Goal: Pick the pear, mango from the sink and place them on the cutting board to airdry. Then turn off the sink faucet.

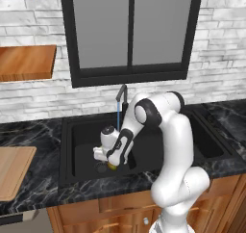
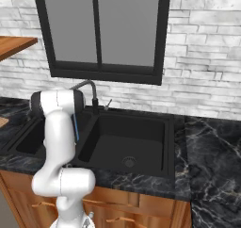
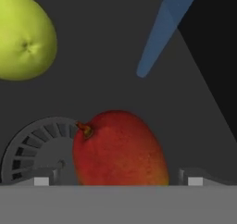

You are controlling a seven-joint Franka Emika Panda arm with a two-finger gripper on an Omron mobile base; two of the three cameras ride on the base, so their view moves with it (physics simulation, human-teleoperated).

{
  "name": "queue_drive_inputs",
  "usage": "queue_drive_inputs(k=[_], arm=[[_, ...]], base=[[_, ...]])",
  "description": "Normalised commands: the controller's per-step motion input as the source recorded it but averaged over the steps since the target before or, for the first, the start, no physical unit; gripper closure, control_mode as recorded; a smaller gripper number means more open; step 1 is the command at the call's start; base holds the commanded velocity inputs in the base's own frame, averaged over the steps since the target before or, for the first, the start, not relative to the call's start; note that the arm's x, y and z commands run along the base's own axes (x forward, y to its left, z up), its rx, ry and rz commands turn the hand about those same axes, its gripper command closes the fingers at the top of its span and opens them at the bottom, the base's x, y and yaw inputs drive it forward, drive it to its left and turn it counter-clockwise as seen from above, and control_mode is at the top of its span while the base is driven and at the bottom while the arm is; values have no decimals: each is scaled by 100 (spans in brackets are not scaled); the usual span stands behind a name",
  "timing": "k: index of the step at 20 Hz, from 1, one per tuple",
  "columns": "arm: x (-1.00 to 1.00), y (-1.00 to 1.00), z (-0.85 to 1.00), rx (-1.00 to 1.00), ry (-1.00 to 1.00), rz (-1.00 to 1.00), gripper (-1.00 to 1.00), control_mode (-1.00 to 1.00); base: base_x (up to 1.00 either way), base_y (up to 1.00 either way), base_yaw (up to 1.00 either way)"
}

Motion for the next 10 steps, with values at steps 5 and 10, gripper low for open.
queue_drive_inputs(k=[5,10], arm=[[9,0,-21,0,1,0,-100,-100],[6,1,-20,0,2,0,100,-100]], base=[[0,0,0],[0,0,0]])
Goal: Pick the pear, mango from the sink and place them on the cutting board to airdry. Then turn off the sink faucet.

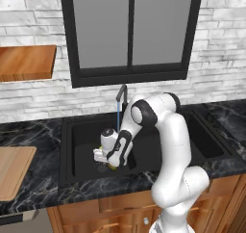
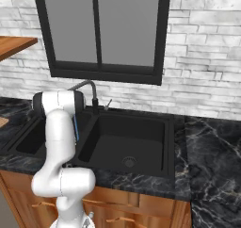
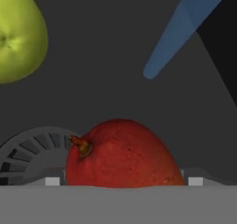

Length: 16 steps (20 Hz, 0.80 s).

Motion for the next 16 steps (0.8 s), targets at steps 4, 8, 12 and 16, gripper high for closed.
queue_drive_inputs(k=[4,8,12,16], arm=[[0,0,-3,0,0,0,100,-100],[0,3,2,0,0,0,100,-100],[-8,20,33,0,-1,3,100,-100],[-14,7,56,0,-6,7,100,-100]], base=[[0,0,0],[0,0,0],[0,0,0],[0,0,0]])
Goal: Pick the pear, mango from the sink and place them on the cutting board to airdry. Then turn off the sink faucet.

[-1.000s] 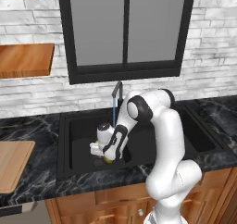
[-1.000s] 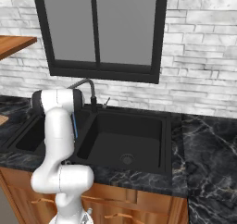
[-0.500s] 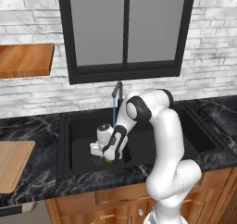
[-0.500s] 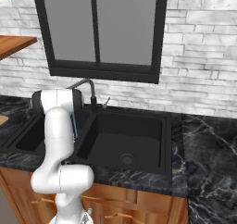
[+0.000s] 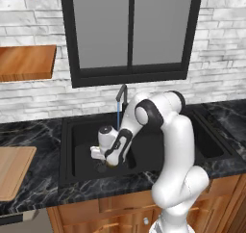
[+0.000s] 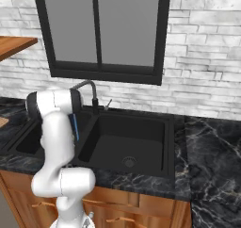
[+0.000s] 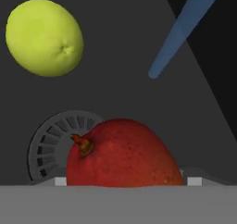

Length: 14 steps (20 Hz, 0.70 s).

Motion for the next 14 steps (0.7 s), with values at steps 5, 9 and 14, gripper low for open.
queue_drive_inputs(k=[5,9,14], arm=[[-23,0,86,0,-9,9,100,-100],[-35,0,99,0,-9,11,100,-100],[-20,0,100,0,-9,16,100,-100]], base=[[0,0,0],[0,0,0],[0,0,0]])
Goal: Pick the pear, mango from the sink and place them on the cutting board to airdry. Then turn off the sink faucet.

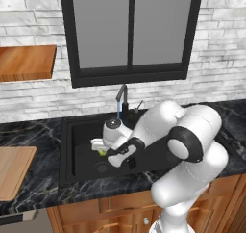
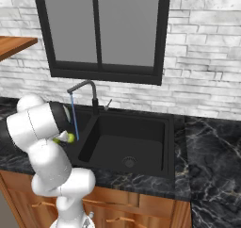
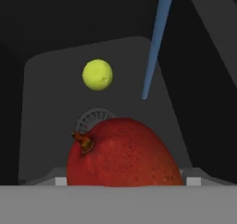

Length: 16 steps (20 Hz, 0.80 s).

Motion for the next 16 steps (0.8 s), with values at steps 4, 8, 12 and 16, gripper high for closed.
queue_drive_inputs(k=[4,8,12,16], arm=[[-8,6,100,0,-7,18,100,-100],[-7,18,100,0,-3,19,100,-100],[-23,25,90,0,-2,18,100,-100],[-43,21,79,0,0,17,100,-100]], base=[[0,0,0],[0,0,0],[0,0,0],[0,0,0]])
